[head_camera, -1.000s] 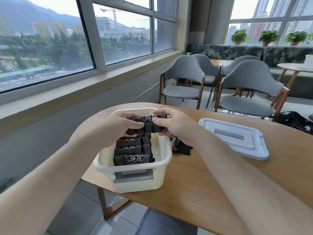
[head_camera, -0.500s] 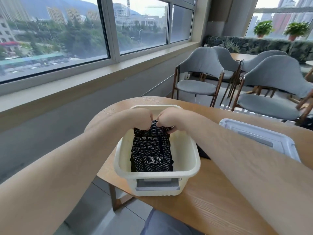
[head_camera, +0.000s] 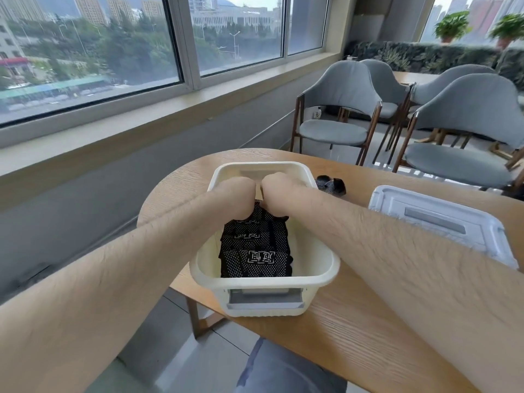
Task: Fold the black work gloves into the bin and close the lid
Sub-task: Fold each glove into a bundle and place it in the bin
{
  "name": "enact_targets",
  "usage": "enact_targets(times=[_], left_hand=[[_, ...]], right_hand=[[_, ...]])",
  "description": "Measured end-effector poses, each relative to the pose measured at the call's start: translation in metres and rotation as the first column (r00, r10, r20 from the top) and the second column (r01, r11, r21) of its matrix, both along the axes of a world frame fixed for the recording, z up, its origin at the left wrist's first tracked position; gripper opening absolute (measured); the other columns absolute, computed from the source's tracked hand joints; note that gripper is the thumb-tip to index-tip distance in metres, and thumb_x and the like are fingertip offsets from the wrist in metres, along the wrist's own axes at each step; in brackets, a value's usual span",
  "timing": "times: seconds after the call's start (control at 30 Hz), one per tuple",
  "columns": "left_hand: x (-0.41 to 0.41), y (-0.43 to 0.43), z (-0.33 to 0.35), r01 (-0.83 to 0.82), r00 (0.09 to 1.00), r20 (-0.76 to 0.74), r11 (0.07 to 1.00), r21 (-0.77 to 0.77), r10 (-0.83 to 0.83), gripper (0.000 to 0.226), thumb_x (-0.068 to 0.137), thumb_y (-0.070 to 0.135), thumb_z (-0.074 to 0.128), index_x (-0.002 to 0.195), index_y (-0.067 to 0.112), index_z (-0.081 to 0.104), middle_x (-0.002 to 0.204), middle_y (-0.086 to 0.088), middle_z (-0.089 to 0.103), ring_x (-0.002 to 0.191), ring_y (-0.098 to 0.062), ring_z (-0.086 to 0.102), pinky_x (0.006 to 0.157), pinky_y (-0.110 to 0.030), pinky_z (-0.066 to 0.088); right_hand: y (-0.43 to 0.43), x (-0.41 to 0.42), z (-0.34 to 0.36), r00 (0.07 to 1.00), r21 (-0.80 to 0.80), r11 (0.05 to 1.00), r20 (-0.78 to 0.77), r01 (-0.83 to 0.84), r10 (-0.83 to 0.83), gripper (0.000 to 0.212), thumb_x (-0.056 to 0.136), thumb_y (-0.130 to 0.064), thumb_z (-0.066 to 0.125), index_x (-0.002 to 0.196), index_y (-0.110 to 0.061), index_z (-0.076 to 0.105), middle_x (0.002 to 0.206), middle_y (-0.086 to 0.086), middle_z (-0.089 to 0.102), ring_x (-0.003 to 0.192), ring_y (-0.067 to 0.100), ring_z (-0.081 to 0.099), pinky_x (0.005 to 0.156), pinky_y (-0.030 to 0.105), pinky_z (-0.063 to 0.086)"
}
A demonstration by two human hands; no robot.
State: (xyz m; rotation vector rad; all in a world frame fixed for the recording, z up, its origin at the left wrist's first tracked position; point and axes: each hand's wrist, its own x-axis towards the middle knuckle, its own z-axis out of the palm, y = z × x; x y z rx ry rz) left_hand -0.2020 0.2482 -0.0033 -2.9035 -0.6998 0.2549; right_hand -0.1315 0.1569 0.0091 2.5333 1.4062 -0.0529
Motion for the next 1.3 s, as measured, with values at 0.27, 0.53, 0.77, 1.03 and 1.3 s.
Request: enact_targets(times=[0.27, 0.53, 0.77, 1.03, 1.3], left_hand=[[-0.008, -0.011, 0.013, 0.019, 1.000, 0.012, 0.999, 0.042, -0.019, 0.015, 0.089, 0.010, 0.052, 0.077, 0.016, 0.060, 0.075, 0.002, 0.058, 0.077, -0.022, 0.059, 0.075, -0.036, 0.057], [0.021, -0.090, 0.064, 0.143, 0.902, 0.410, 0.990, 0.018, -0.138, 0.015, 0.089, 0.004, 0.044, 0.091, 0.016, 0.052, 0.091, -0.001, 0.057, 0.091, -0.031, 0.061, 0.072, -0.036, 0.048], [0.042, -0.198, 0.044, 0.217, 0.881, 0.442, 0.974, -0.066, -0.167, 0.030, 0.094, 0.004, 0.047, 0.122, 0.006, 0.057, 0.124, -0.010, 0.061, 0.114, -0.029, 0.059, 0.084, -0.034, 0.044], [0.058, -0.235, -0.046, 0.120, 0.768, 0.611, 0.893, -0.434, 0.193, 0.023, 0.097, 0.008, 0.046, 0.117, 0.004, 0.056, 0.127, -0.017, 0.047, 0.122, -0.035, 0.043, 0.099, -0.037, 0.037], [0.086, -0.207, -0.110, -0.150, 0.700, 0.531, 0.825, -0.545, 0.477, 0.034, 0.100, 0.029, 0.051, 0.132, 0.019, 0.054, 0.149, -0.013, 0.041, 0.140, -0.033, 0.033, 0.114, -0.046, 0.027]], right_hand=[[-0.021, -0.007, 0.015, 0.984, 0.101, 0.988, 0.149, -0.113, 0.097, 0.013, 0.099, -0.025, 0.050, 0.092, -0.025, 0.061, 0.087, -0.003, 0.058, 0.096, 0.023, 0.057, 0.072, 0.032, 0.037], [-0.114, 0.013, 0.048, 0.991, 0.625, 0.777, 0.131, -0.073, -0.012, 0.024, 0.101, -0.027, 0.042, 0.092, -0.017, 0.062, 0.108, 0.010, 0.070, 0.105, 0.033, 0.059, 0.077, 0.034, 0.027], [-0.203, 0.035, 0.020, 0.989, 0.693, 0.707, -0.073, 0.144, -0.129, 0.018, 0.097, -0.022, 0.047, 0.080, -0.019, 0.051, 0.097, 0.009, 0.069, 0.092, 0.031, 0.060, 0.070, 0.034, 0.032], [-0.233, 0.057, -0.044, 0.946, 0.622, 0.719, -0.274, 0.311, -0.173, 0.019, 0.097, -0.033, 0.053, 0.099, -0.023, 0.068, 0.096, -0.005, 0.067, 0.095, 0.021, 0.063, 0.075, 0.034, 0.049], [-0.182, 0.078, -0.085, 0.933, 0.560, 0.759, -0.314, 0.332, -0.176, 0.031, 0.098, -0.021, 0.052, 0.125, -0.017, 0.066, 0.127, 0.008, 0.053, 0.114, 0.031, 0.058, 0.093, 0.042, 0.050]])
